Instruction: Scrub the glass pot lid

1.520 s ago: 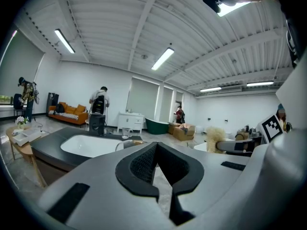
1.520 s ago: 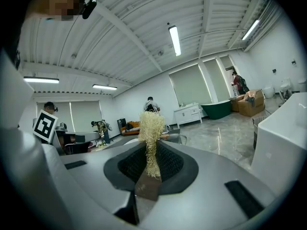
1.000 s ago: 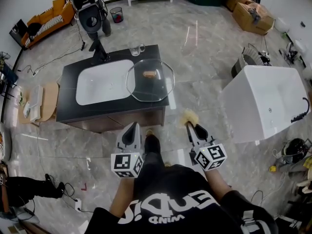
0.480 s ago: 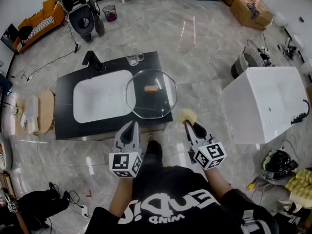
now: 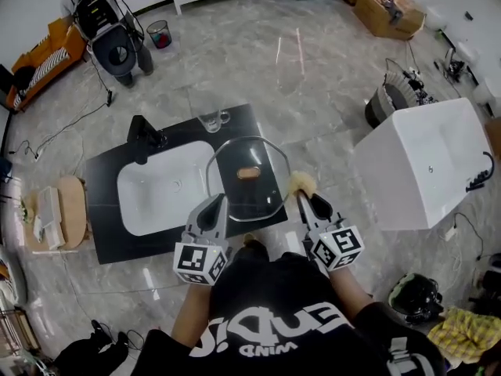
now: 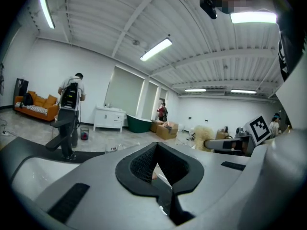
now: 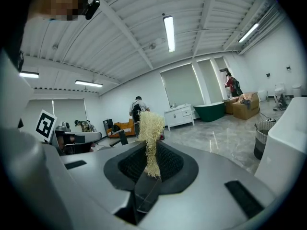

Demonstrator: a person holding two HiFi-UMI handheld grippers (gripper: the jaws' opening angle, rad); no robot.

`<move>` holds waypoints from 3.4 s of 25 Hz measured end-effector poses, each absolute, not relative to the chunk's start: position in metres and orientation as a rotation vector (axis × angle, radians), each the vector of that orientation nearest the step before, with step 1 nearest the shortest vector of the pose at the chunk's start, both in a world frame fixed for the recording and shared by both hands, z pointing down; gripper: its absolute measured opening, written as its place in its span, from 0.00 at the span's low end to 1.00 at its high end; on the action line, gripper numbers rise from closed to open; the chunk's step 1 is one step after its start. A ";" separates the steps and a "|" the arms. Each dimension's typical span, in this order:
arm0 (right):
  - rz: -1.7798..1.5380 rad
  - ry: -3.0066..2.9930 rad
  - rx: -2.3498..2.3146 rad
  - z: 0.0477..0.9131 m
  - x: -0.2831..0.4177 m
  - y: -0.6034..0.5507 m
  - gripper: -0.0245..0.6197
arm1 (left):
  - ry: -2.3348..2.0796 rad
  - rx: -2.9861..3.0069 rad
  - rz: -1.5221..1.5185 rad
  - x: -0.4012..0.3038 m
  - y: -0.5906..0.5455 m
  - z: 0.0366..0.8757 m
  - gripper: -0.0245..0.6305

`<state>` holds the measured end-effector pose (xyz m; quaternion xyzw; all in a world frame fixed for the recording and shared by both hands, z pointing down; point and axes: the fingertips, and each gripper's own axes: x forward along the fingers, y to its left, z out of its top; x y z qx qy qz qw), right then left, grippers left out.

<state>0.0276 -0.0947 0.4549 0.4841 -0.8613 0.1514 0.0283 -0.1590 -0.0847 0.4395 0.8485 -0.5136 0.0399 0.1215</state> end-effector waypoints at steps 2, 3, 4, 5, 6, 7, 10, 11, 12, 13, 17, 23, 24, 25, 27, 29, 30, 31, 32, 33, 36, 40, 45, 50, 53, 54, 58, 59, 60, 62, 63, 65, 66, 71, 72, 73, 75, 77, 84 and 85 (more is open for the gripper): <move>0.469 -2.647 1.508 0.454 0.026 -0.103 0.11 | -1.475 2.493 0.131 -0.159 -0.096 0.440 0.06; 0.471 -2.639 1.509 0.454 0.027 -0.106 0.11 | -1.460 2.499 0.136 -0.158 -0.101 0.440 0.06; 0.474 -2.630 1.512 0.455 0.028 -0.109 0.11 | -1.442 2.504 0.141 -0.156 -0.105 0.441 0.08; 0.480 -2.624 1.517 0.456 0.029 -0.113 0.11 | -1.424 2.509 0.147 -0.154 -0.110 0.442 0.13; 0.487 -2.618 1.522 0.457 0.031 -0.117 0.11 | -1.407 2.514 0.156 -0.152 -0.114 0.442 0.19; 0.492 -2.615 1.525 0.457 0.032 -0.121 0.11 | -1.392 2.519 0.168 -0.149 -0.117 0.443 0.22; 0.493 -2.622 1.512 0.456 0.036 -0.130 0.11 | -1.365 2.535 0.189 -0.143 -0.126 0.443 0.34; 0.491 -2.628 1.505 0.456 0.037 -0.134 0.11 | -1.362 2.536 0.185 -0.142 -0.130 0.443 0.42; 0.490 -2.633 1.497 0.457 0.037 -0.138 0.11 | -1.361 2.534 0.182 -0.141 -0.134 0.443 0.47; 0.490 -2.637 1.488 0.457 0.038 -0.142 0.11 | -1.362 2.531 0.189 -0.139 -0.137 0.444 0.50; 0.489 -2.659 1.460 0.456 0.043 -0.155 0.11 | -1.327 2.574 0.304 -0.127 -0.140 0.451 0.53; 0.477 -2.681 1.453 0.455 0.048 -0.165 0.11 | -1.207 2.654 0.448 -0.114 -0.151 0.478 0.50; 0.477 -2.680 1.454 0.456 0.050 -0.167 0.11 | -1.193 2.656 0.466 -0.113 -0.154 0.483 0.49; 0.476 -2.678 1.455 0.456 0.052 -0.168 0.11 | -1.179 2.657 0.490 -0.112 -0.158 0.489 0.49; 0.481 -2.671 1.460 0.459 0.058 -0.171 0.11 | -1.139 2.668 0.570 -0.108 -0.164 0.501 0.49; 0.488 -2.664 1.465 0.460 0.063 -0.173 0.11 | -1.071 2.692 0.683 -0.103 -0.168 0.515 0.49; 0.490 -2.663 1.467 0.460 0.064 -0.174 0.11 | -1.029 2.703 0.736 -0.100 -0.169 0.522 0.49; 0.490 -2.664 1.467 0.461 0.065 -0.175 0.11 | -0.986 2.709 0.778 -0.097 -0.170 0.530 0.49; 0.489 -2.666 1.467 0.461 0.066 -0.176 0.11 | -0.949 2.710 0.810 -0.095 -0.171 0.539 0.48; 0.488 -2.669 1.466 0.461 0.066 -0.178 0.11 | -0.921 2.706 0.835 -0.093 -0.173 0.546 0.48; 0.486 -2.674 1.463 0.460 0.065 -0.181 0.11 | -0.872 2.685 0.905 -0.092 -0.182 0.569 0.47; 0.494 -2.670 1.468 0.462 0.064 -0.183 0.11 | -0.786 2.673 1.040 -0.092 -0.187 0.600 0.47; 0.494 -2.662 1.480 0.464 0.065 -0.183 0.11 | -0.667 2.644 1.192 -0.092 -0.189 0.632 0.47; 0.507 -2.638 1.511 0.467 0.076 -0.182 0.11 | -0.583 2.642 1.283 -0.082 -0.194 0.647 0.47; 0.512 -2.633 1.516 0.467 0.078 -0.181 0.11 | -0.563 2.629 1.308 -0.079 -0.195 0.654 0.44; 0.512 -2.632 1.517 0.467 0.078 -0.181 0.11 | -0.558 2.626 1.316 -0.078 -0.195 0.655 0.43; 0.517 -2.629 1.516 0.469 0.080 -0.181 0.11 | -0.540 2.625 1.343 -0.076 -0.193 0.659 0.37; 0.517 -2.630 1.513 0.469 0.079 -0.181 0.11 | -0.535 2.624 1.345 -0.076 -0.193 0.660 0.37; 0.517 -2.632 1.510 0.469 0.078 -0.181 0.11 | -0.531 2.621 1.345 -0.076 -0.193 0.660 0.37; 0.519 -2.634 1.500 0.469 0.075 -0.182 0.11 | -0.523 2.613 1.337 -0.077 -0.193 0.661 0.37; 0.520 -2.635 1.494 0.469 0.074 -0.182 0.11 | -0.522 2.610 1.330 -0.077 -0.193 0.662 0.36; 0.523 -2.638 1.480 0.469 0.073 -0.182 0.11 | -0.528 2.607 1.317 -0.076 -0.193 0.661 0.36; 0.525 -2.639 1.472 0.468 0.073 -0.182 0.11 | -0.531 2.605 1.314 -0.075 -0.193 0.660 0.35; 0.535 -2.631 1.453 0.471 0.070 -0.182 0.11 | -0.544 2.580 1.305 -0.075 -0.192 0.659 0.34; 0.536 -2.628 1.459 0.471 0.070 -0.182 0.11 | -0.550 2.574 1.301 -0.076 -0.192 0.660 0.34; 0.538 -2.625 1.467 0.472 0.070 -0.182 0.11 | -0.558 2.568 1.295 -0.077 -0.193 0.660 0.33; 0.541 -2.616 1.482 0.474 0.072 -0.182 0.11 | -0.567 2.560 1.286 -0.078 -0.195 0.660 0.31; 0.546 -2.606 1.496 0.476 0.074 -0.181 0.11 | -0.567 2.563 1.285 -0.077 -0.195 0.660 0.31; 0.555 -2.599 1.507 0.482 0.075 -0.180 0.11 | -0.572 2.568 1.275 -0.077 -0.195 0.661 0.31; 0.556 -2.599 1.506 0.482 0.075 -0.179 0.11 | -0.574 2.569 1.275 -0.076 -0.195 0.660 0.31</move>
